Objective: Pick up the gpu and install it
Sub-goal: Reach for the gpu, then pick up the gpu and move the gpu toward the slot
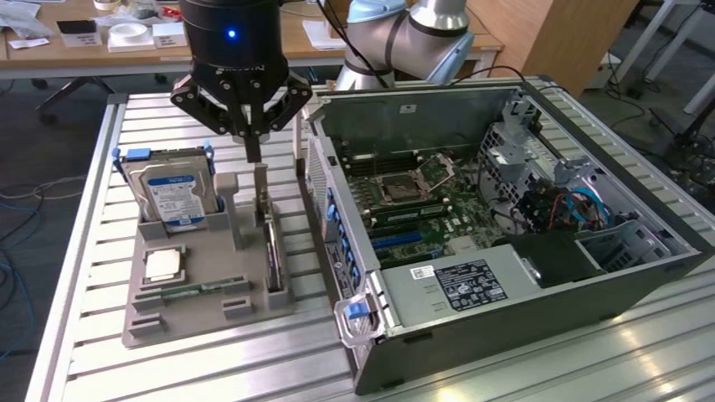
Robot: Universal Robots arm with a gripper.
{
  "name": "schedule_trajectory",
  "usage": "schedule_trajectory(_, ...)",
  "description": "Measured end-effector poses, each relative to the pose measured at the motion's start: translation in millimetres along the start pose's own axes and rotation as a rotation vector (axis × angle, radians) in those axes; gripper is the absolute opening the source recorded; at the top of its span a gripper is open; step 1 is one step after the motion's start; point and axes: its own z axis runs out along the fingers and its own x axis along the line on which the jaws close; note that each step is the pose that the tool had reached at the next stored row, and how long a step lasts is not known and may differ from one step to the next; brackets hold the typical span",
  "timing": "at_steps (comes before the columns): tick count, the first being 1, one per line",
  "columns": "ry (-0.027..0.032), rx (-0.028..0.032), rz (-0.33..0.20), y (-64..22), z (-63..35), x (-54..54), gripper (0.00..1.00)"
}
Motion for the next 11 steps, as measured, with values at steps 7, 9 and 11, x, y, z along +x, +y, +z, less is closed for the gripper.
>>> schedule_trajectory(7,0.0,0.0,0.0,-0.2,0.1,0.9,0.11)
schedule_trajectory(9,0.0,0.0,0.0,-0.2,0.1,0.9,0.11)
schedule_trajectory(11,0.0,0.0,0.0,-0.2,0.0,0.9,0.11)
